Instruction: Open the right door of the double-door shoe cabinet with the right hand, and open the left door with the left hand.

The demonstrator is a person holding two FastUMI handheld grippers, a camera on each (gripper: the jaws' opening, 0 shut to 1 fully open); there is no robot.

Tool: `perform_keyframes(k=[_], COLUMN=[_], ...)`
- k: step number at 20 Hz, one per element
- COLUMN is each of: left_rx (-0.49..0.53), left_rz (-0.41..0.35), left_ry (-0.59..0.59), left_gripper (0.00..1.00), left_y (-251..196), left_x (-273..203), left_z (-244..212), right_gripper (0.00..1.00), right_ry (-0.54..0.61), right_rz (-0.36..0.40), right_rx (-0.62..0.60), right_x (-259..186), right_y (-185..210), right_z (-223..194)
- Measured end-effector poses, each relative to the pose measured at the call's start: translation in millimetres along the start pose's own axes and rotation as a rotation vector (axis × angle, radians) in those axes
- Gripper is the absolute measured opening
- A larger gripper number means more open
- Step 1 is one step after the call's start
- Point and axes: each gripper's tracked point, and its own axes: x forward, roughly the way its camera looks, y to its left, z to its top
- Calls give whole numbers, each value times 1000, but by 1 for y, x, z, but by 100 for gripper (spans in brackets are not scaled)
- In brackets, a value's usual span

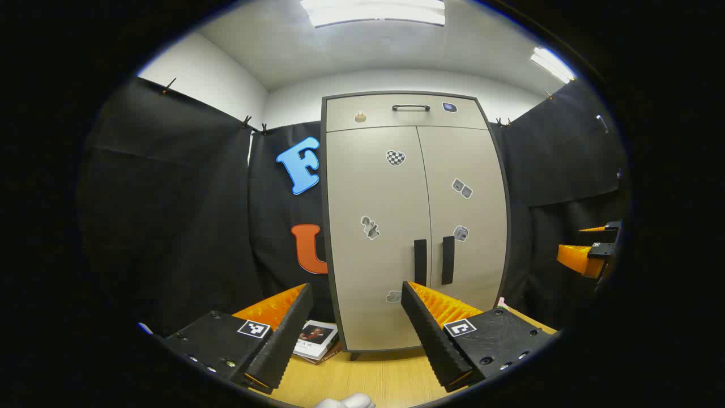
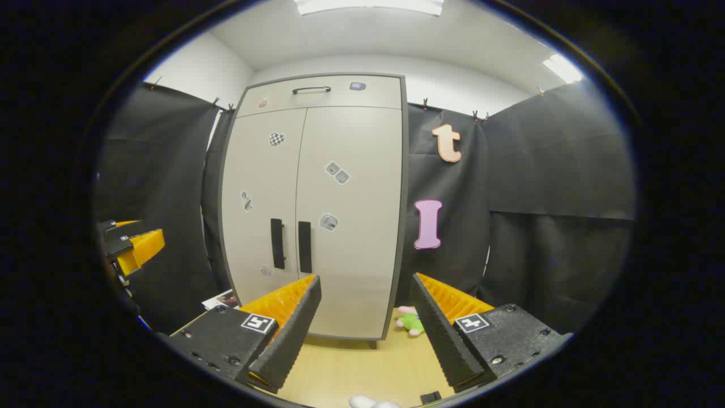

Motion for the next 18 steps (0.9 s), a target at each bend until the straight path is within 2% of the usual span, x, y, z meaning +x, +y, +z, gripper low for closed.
perform_keyframes(k=[1,4,12,18], left_rx=[-2,21,2,0], left_rz=[-9,3,-11,1], left_ry=[2,-3,20,34], left_gripper=[95,96,96,96], left_y=[-2,4,13,28], left_x=[1,2,5,0], left_z=[-1,0,-8,-16], right_gripper=[98,98,100,98], right_ry=[0,0,-7,-13], right_rz=[-3,-9,-27,-30], right_rx=[3,8,5,11], right_x=[1,2,9,42], right_y=[-1,0,12,34], right_z=[0,-1,1,3])
